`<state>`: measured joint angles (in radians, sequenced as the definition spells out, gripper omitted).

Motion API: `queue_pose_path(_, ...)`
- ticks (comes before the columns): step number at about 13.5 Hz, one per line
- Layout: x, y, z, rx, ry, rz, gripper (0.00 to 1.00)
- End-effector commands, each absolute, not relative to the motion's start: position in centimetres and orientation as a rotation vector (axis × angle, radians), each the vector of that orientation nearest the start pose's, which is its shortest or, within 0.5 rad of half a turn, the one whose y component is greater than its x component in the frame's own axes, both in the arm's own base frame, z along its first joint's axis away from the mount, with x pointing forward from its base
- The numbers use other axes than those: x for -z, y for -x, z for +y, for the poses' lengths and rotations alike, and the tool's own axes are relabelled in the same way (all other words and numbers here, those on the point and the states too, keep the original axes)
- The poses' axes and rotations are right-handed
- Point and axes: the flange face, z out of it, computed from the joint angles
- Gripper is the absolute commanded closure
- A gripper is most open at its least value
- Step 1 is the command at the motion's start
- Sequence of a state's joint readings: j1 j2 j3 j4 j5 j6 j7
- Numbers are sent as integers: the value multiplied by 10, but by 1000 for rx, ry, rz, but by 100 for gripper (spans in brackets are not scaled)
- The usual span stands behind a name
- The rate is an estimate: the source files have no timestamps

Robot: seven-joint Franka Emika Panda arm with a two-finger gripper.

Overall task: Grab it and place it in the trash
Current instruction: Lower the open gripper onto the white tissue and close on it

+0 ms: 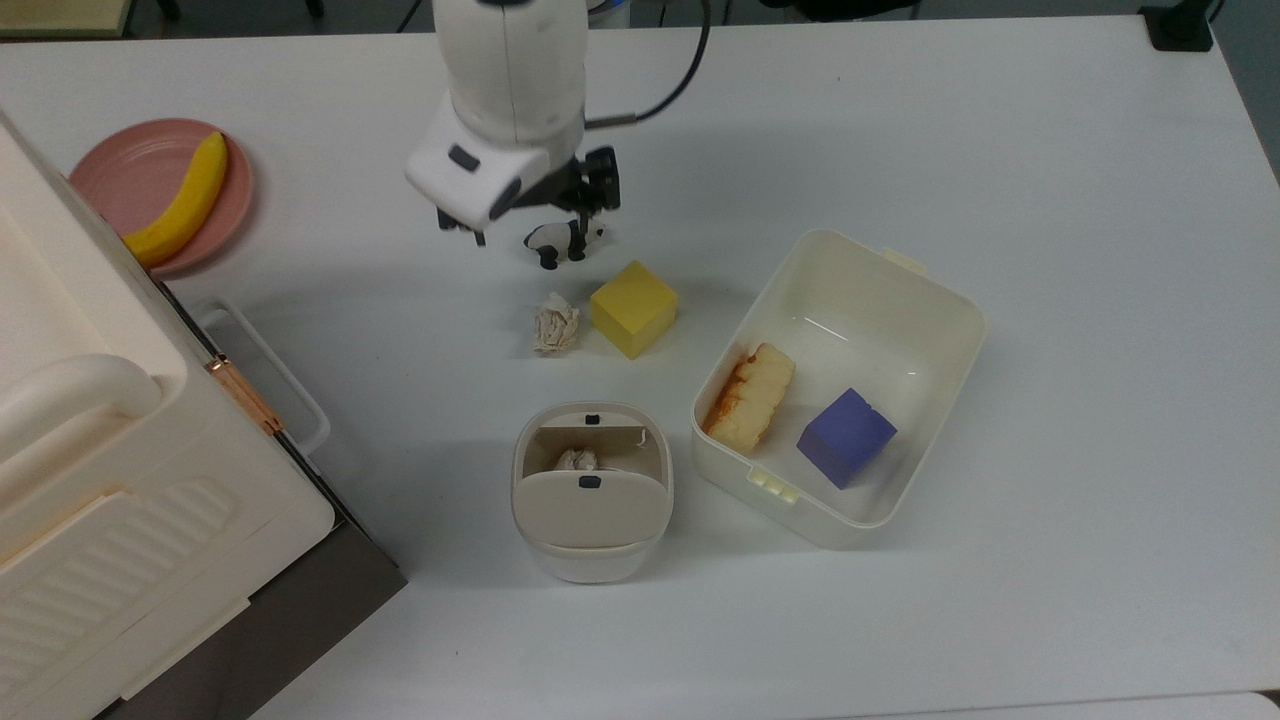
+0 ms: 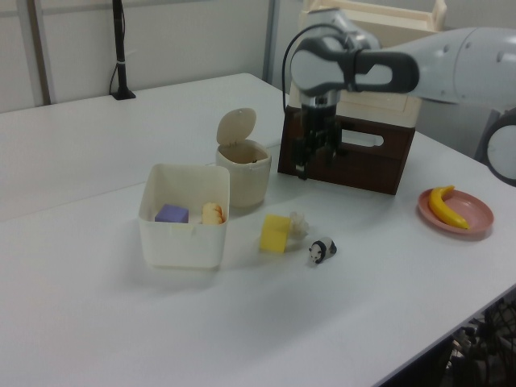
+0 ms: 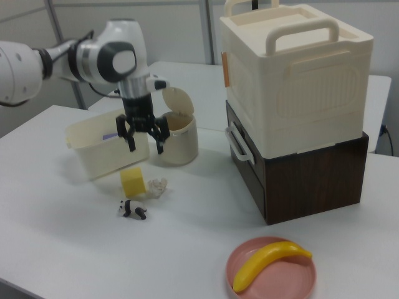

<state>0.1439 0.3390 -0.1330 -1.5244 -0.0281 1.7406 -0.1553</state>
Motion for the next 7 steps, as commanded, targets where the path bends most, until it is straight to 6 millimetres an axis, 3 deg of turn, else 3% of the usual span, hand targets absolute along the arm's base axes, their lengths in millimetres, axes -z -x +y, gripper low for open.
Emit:
queue_pose_path(1,-413,-653,25,-189,3222,-367,12)
queue_pose_path(4,-381,-649,24,-170,3251,-411,19)
queue_pose_path(7,-362,-650,24,-193,3256,-423,38)
